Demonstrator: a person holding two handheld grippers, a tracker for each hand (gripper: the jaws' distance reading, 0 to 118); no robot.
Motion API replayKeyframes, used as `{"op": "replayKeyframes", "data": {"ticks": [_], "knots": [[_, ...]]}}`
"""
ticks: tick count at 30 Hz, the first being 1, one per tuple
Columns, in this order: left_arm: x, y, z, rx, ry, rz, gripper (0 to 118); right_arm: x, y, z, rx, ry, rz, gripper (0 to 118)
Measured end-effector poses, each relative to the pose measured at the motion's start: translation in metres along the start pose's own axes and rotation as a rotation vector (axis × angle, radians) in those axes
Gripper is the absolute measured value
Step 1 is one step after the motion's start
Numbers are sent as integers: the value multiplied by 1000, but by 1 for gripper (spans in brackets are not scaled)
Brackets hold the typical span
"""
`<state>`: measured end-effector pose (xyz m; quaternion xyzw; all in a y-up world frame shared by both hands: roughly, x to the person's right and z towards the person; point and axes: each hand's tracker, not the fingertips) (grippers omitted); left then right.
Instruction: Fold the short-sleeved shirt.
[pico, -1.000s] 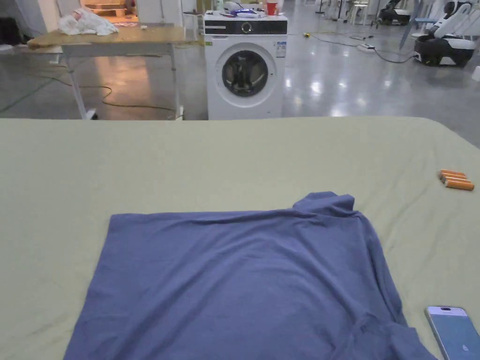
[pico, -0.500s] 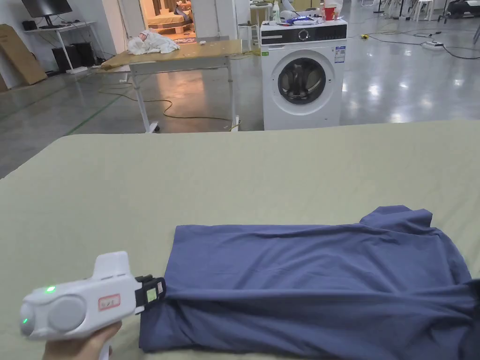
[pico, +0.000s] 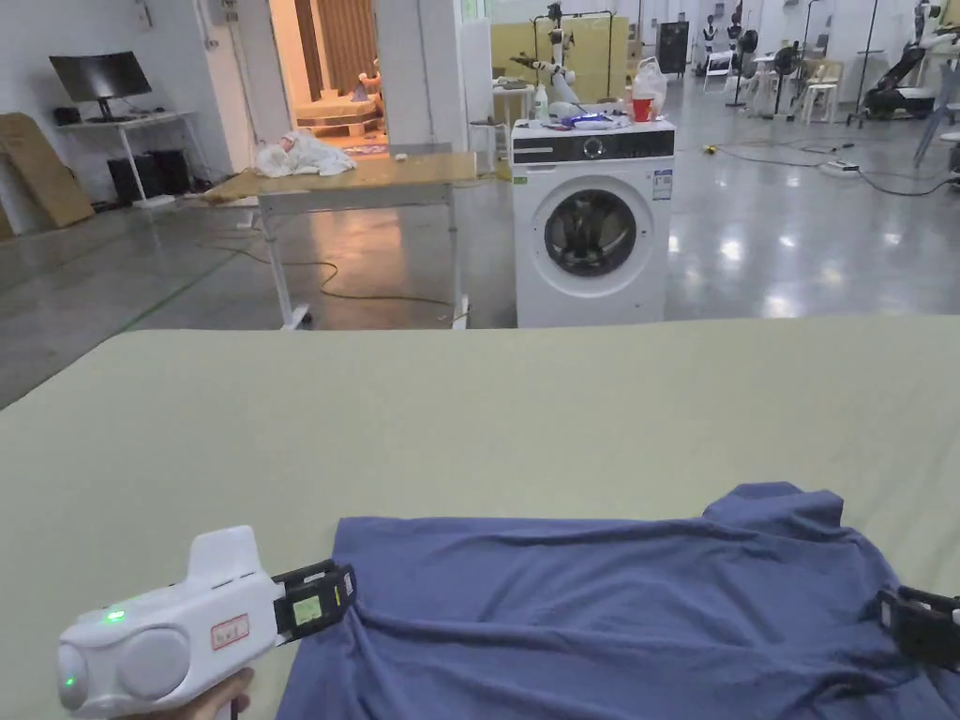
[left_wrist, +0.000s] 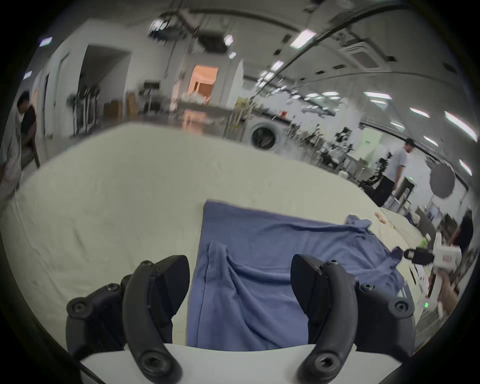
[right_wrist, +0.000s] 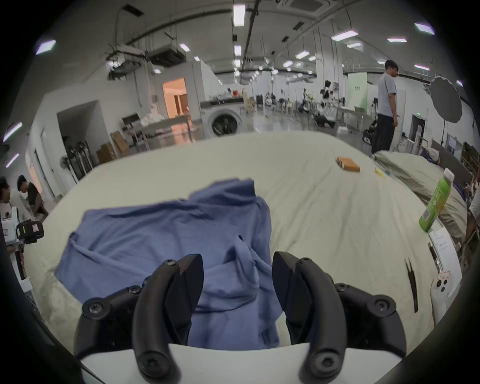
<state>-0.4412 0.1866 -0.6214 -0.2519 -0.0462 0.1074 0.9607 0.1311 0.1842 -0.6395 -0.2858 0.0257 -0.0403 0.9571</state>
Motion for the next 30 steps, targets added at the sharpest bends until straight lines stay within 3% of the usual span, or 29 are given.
{"op": "replayKeyframes", "data": {"ticks": [3, 8, 12, 15, 17, 20, 25, 30], "knots": [[23, 3, 66, 68, 8, -133, 83, -9, -5, 54, 134, 50, 7, 59], [65, -20, 159, 350, 50, -292, 82, -40, -30, 126, 323, 71, 41, 57], [91, -53, 206, 435, 41, -381, 77, -74, -59, 173, 381, 57, 154, 51], [104, -76, 227, 443, 29, -355, 50, -88, -75, 196, 384, 50, 157, 32], [109, -86, 240, 454, 18, -313, 29, -92, -82, 210, 400, 88, 144, 11], [116, -92, 253, 445, 82, -315, 3, -96, -89, 228, 418, 95, 144, 4], [111, -97, 260, 419, 30, -305, 0, -94, -97, 231, 414, 146, 112, 0], [112, -96, 252, 395, 34, -308, 0, -96, -100, 224, 400, 115, 106, 0]]}}
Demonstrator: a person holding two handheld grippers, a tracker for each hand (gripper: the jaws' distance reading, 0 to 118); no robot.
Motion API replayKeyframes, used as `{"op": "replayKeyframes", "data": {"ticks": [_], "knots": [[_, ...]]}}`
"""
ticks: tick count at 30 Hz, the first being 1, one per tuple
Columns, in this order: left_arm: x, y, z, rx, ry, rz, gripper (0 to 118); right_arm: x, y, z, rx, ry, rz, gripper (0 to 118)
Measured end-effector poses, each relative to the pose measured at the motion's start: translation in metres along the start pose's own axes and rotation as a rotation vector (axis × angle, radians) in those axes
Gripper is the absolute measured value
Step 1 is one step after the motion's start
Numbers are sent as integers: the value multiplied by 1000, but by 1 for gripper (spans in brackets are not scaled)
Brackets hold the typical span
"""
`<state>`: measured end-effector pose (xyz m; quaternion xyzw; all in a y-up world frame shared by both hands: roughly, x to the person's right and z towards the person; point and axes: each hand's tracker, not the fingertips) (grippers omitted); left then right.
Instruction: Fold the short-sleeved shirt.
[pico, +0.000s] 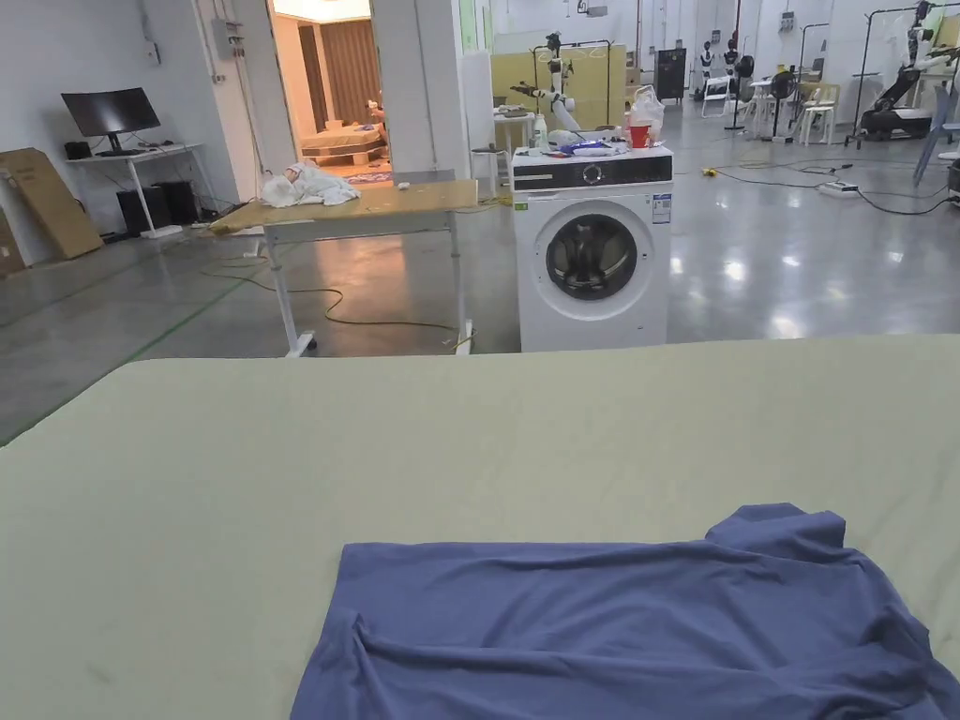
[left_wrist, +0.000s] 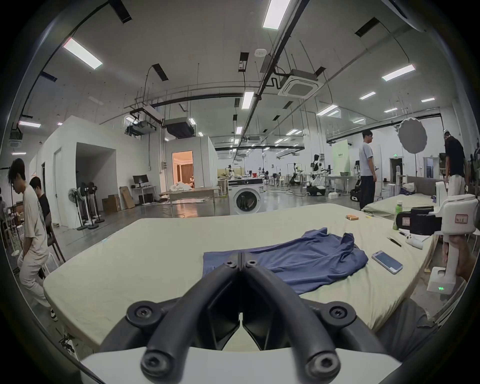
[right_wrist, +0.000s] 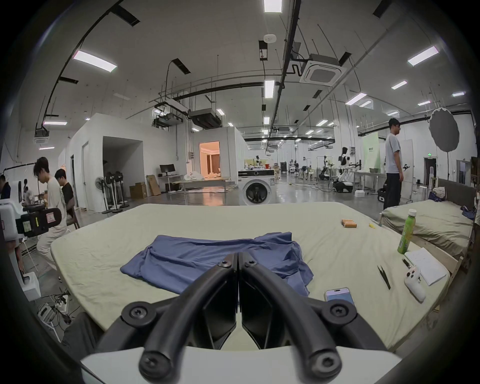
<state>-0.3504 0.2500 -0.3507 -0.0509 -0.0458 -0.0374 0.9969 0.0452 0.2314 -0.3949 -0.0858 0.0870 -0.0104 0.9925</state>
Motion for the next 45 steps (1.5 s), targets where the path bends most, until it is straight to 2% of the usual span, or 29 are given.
{"op": "replayKeyframes", "data": {"ticks": [3, 6, 8, 9, 10, 12, 16, 18, 21, 24, 26, 30, 31, 32, 33, 34, 37, 40, 41, 42, 44, 45], "knots": [[-11, -6, -19, -36, -19, 63, 2, 0, -2, -1, -8, 10, -12, 0], [-39, -31, -59, -84, -67, 169, 29, 3, -6, -1, -21, 13, -23, 0], [-60, -51, -95, -194, -43, 261, 41, 6, -8, -1, -34, 22, -43, 0], [-69, -61, -115, -266, -28, 272, 45, 8, -9, 1, -35, 23, -50, 0], [-76, -70, -132, -304, -18, 280, 59, 9, -9, 4, -36, 23, -56, 0], [-86, -89, -171, -390, -14, 248, 69, 14, -12, 6, -47, 6, -76, 0], [-101, -123, -241, -563, 16, 312, 69, 24, -14, 13, -83, -43, -90, 0], [-101, -134, -261, -594, 53, 281, 66, 30, -14, 19, -96, -70, -88, 0], [-93, -148, -278, -639, 31, 213, 35, 40, -18, 25, -117, -115, -102, 0], [-87, -153, -282, -662, 59, 196, 27, 51, -24, 22, -155, -148, -147, 0], [-86, -150, -285, -677, 48, 181, 12, 57, -27, 14, -175, -158, -166, 0], [-85, -151, -291, -721, 39, 156, 10, 72, -29, -27, -231, -136, -214, 2], [-82, -150, -291, -727, 42, 117, 10, 79, -31, -48, -298, -108, -236, 18], [-80, -150, -292, -735, 38, 78, 10, 84, -34, -69, -369, -89, -242, 43], [-77, -150, -292, -740, 33, 39, 10, 91, -40, -94, -423, -80, -238, 63], [-74, -150, -293, -749, 26, -2, 10, 101, -51, -115, -445, -87, -238, 69], [-69, -148, -294, -761, 24, -43, 10, 116, -68, -181, -505, -207, -204, 68], [-68, -147, -293, -761, 28, -36, 10, 131, -90, -227, -580, -261, -212, 67], [-68, -147, -292, -759, 25, -42, 10, 134, -97, -235, -603, -246, -209, 61], [-67, -148, -291, -756, 22, -52, 10, 135, -107, -238, -619, -187, -206, 50], [-68, -150, -290, -749, 17, -62, 10, 128, -106, -232, -572, -211, -139, 39], [-68, -151, -288, -740, 18, -60, 10, 127, -100, -229, -579, -191, -145, 23]]}}
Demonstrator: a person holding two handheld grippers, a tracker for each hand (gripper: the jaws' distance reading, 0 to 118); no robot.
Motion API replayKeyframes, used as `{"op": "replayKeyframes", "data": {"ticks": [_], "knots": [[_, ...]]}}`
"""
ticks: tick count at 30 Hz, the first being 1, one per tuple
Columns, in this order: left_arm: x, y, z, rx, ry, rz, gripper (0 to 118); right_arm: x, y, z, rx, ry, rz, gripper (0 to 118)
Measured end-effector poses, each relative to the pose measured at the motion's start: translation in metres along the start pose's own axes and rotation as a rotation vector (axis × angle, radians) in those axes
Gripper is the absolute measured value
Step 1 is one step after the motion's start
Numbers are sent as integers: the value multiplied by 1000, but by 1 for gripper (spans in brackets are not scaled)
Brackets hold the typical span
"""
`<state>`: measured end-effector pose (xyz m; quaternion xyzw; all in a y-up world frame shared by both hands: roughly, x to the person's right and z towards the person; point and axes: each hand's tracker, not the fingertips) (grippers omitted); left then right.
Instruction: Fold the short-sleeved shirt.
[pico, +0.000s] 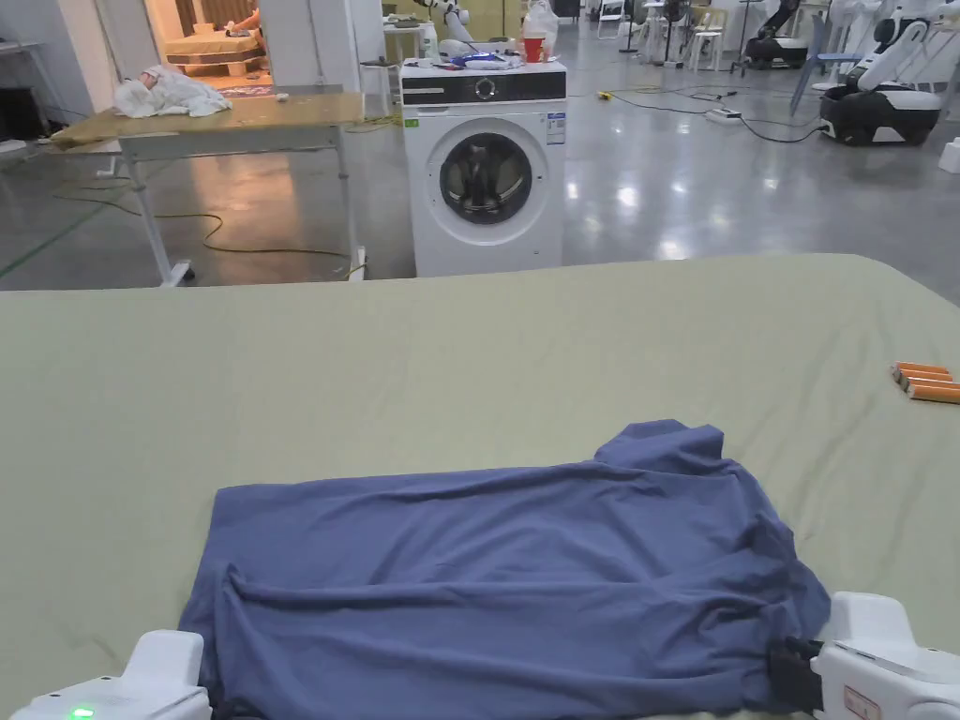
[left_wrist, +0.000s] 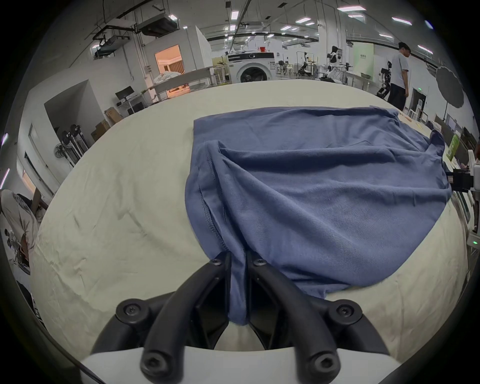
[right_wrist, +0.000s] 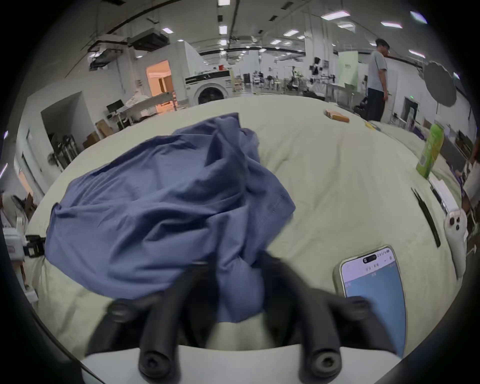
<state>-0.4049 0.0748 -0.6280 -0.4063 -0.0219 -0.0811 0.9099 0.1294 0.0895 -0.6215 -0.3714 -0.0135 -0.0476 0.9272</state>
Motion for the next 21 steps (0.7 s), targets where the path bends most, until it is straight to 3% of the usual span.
{"op": "replayKeyframes", "data": {"ticks": [1, 3, 9, 13, 21], "knots": [[-1, -1, 1, 7, -4, 7, 10, -2, -1, 7, -7, 8, 26, 9], [-10, -4, 5, 86, -28, 34, 0, -6, -1, 10, 1, -23, 54, 9], [-47, -19, 59, 173, -105, 184, 0, -11, -3, 48, 35, -44, 95, 9], [-69, -46, 103, 165, -119, 282, 0, 0, -22, 79, 34, 8, 15, 9], [-64, -133, 168, 82, -127, 261, 0, 0, -89, 147, -19, 5, 11, 9]]}}
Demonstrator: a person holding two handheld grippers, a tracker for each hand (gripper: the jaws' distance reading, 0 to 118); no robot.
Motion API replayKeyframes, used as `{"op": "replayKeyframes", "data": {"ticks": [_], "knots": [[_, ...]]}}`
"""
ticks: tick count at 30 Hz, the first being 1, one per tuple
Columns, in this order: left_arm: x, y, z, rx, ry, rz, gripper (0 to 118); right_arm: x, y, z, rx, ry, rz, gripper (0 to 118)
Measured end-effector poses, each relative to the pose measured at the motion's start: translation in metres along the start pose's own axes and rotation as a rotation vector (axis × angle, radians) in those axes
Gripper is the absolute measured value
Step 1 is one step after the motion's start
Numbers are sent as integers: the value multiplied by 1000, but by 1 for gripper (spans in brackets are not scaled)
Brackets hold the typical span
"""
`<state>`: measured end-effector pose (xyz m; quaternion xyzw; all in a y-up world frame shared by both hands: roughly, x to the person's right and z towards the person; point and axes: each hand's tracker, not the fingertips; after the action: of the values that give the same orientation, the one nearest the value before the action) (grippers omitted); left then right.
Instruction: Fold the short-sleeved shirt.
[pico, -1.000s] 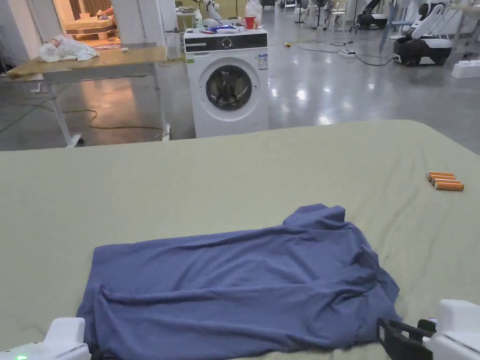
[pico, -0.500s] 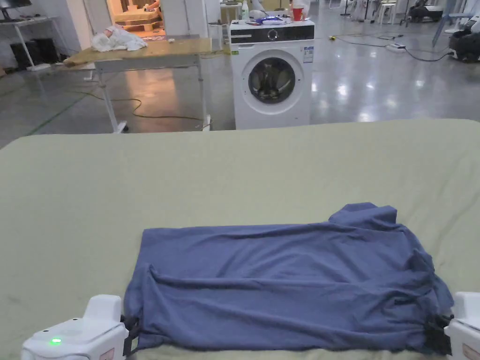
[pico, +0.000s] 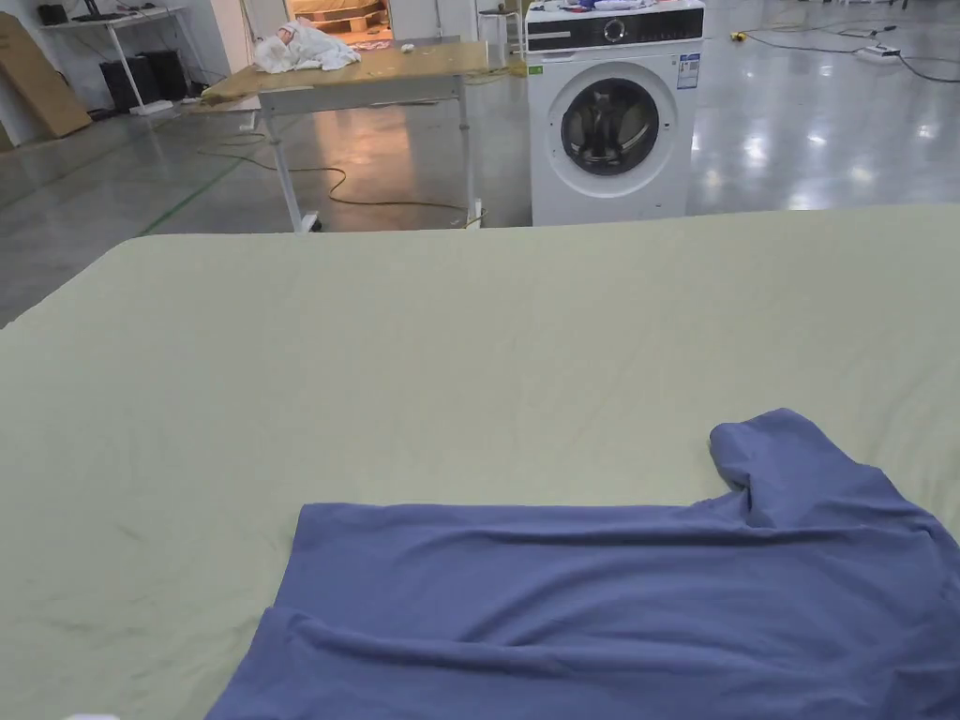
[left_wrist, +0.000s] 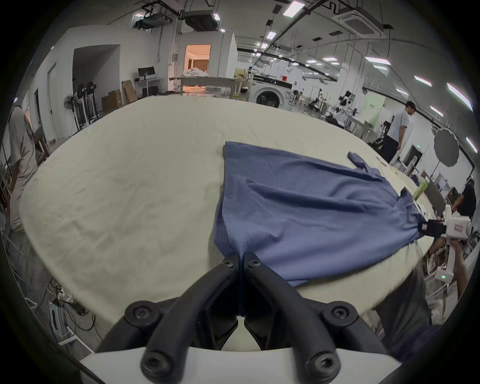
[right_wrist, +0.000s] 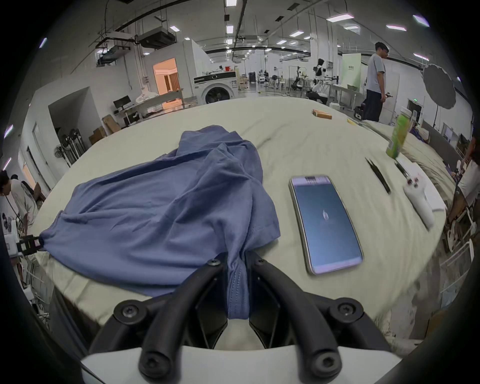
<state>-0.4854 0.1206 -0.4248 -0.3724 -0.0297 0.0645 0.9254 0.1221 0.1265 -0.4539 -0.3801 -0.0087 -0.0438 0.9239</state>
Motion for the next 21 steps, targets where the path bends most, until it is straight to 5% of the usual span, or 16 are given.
{"op": "replayKeyframes", "data": {"ticks": [7, 9, 10, 12, 21], "knots": [[6, -20, 8, 22, 29, 25, 1, -2, -20, 11, 21, -6, -19, 16], [10, -18, 11, 30, 51, 14, 29, -4, -17, 11, 19, -70, -6, 47], [15, -16, 14, 49, 98, -15, 58, -4, -17, 14, 35, -61, -4, 55], [26, -11, 29, 143, 158, -45, 77, 3, -15, 23, 87, -16, -10, 55], [103, 22, 109, 639, 263, -180, 80, -23, 5, 85, 518, 106, -93, 56]]}}
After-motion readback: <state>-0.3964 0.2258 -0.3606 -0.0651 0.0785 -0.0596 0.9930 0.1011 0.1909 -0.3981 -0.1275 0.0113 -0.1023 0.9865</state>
